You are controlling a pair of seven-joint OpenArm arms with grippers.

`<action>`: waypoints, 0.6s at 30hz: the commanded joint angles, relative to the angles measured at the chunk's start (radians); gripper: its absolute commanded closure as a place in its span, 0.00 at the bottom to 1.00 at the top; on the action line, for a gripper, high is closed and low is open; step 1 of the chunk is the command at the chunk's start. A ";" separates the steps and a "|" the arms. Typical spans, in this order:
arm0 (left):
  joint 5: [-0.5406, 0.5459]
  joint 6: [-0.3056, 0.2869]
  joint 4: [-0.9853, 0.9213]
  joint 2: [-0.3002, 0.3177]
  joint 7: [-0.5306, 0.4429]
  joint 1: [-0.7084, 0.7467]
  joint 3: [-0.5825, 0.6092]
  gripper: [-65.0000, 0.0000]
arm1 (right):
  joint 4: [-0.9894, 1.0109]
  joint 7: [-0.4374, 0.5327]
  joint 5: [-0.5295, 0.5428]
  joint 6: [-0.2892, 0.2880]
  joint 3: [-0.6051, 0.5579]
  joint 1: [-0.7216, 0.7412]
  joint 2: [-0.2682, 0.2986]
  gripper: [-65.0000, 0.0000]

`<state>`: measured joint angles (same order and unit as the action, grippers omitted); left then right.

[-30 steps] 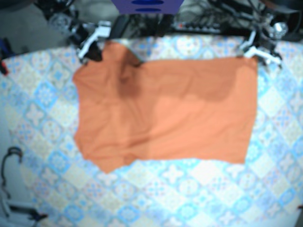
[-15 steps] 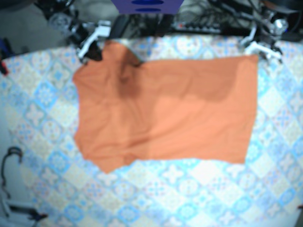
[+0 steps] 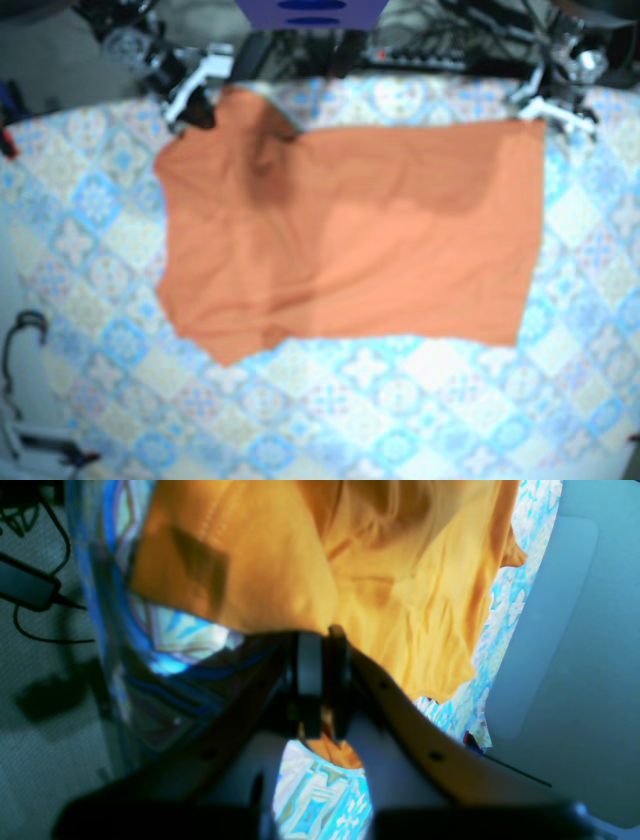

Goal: Fold the T-shirt properly
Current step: 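Adjust the grip on the shoulder corners with both grippers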

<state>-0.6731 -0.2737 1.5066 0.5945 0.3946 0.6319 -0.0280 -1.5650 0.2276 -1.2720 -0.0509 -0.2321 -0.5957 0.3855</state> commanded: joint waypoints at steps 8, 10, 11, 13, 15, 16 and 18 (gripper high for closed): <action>0.006 0.004 -0.021 0.009 -0.010 -0.010 0.020 0.53 | -0.012 0.008 0.012 0.016 0.003 -0.005 0.008 0.96; 0.006 0.004 -0.019 0.009 -0.010 -0.011 0.020 0.53 | -0.012 0.006 0.012 0.016 0.003 -0.005 0.008 0.96; 0.006 0.004 -0.018 0.009 -0.010 -0.017 0.021 0.53 | -0.012 0.006 0.012 0.016 0.003 -0.005 0.008 0.96; 0.006 0.004 -0.018 0.008 -0.010 -0.039 0.041 0.53 | -0.012 0.006 0.012 0.016 0.003 -0.005 0.008 0.96; 0.006 0.004 -0.018 0.008 -0.010 -0.045 0.055 0.53 | -0.012 0.006 0.012 0.016 0.003 -0.005 0.008 0.96; 0.006 0.004 -0.016 0.008 -0.010 -0.045 0.056 0.53 | -0.012 0.006 0.012 0.016 0.003 -0.005 0.008 0.96; 0.005 0.004 -0.016 0.008 -0.010 -0.047 0.058 0.53 | -0.012 0.006 0.012 0.016 0.003 -0.005 0.008 0.96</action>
<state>-0.6815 -0.2668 1.4979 0.5987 0.4267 0.6041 0.0235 -1.5650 0.2276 -1.2720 -0.0505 -0.2321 -0.5961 0.3847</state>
